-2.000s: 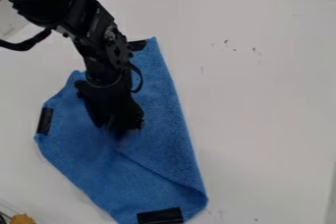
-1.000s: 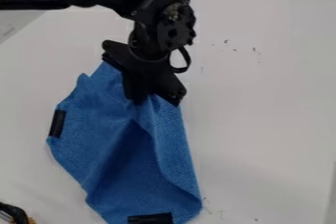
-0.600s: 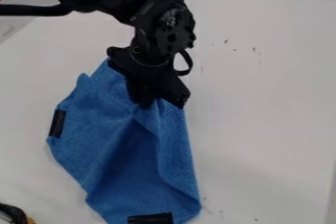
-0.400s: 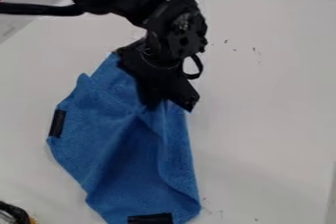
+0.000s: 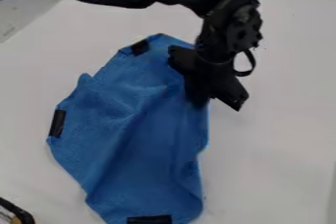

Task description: Unfold the cloth from bottom left to top right

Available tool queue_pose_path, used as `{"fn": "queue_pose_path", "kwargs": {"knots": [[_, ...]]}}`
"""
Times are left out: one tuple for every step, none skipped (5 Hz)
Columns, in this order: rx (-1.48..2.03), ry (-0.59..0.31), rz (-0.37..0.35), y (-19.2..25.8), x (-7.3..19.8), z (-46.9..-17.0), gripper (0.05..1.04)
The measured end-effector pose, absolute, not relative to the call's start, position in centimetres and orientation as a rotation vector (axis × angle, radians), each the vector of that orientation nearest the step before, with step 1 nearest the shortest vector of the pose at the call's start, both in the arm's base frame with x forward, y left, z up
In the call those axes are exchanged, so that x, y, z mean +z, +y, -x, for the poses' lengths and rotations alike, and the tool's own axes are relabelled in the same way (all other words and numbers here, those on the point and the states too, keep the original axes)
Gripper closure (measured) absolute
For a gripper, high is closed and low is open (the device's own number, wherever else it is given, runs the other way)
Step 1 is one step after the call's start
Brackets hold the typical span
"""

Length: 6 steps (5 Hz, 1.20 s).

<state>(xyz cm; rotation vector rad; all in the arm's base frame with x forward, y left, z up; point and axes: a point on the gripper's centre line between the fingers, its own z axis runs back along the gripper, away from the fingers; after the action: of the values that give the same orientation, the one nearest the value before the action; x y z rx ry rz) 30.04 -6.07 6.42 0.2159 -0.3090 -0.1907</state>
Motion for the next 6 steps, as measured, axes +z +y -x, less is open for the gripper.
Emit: {"fn": "queue_pose_path", "kwargs": {"knots": [[-0.23, -0.304, -0.158, -7.6, 5.1, -30.9, 1.025], [-0.239, -0.299, -0.077, -8.9, 3.4, -31.0, 1.026], [-0.228, -0.289, -0.027, -9.5, 2.2, -30.7, 1.002], [-0.229, -0.285, 0.005, -10.7, 2.3, -30.6, 0.847], [-0.25, -0.275, 0.0, -13.6, 2.9, -30.3, 0.583], [-0.266, -0.268, -0.012, -16.0, 3.7, -30.5, 0.278]]}}
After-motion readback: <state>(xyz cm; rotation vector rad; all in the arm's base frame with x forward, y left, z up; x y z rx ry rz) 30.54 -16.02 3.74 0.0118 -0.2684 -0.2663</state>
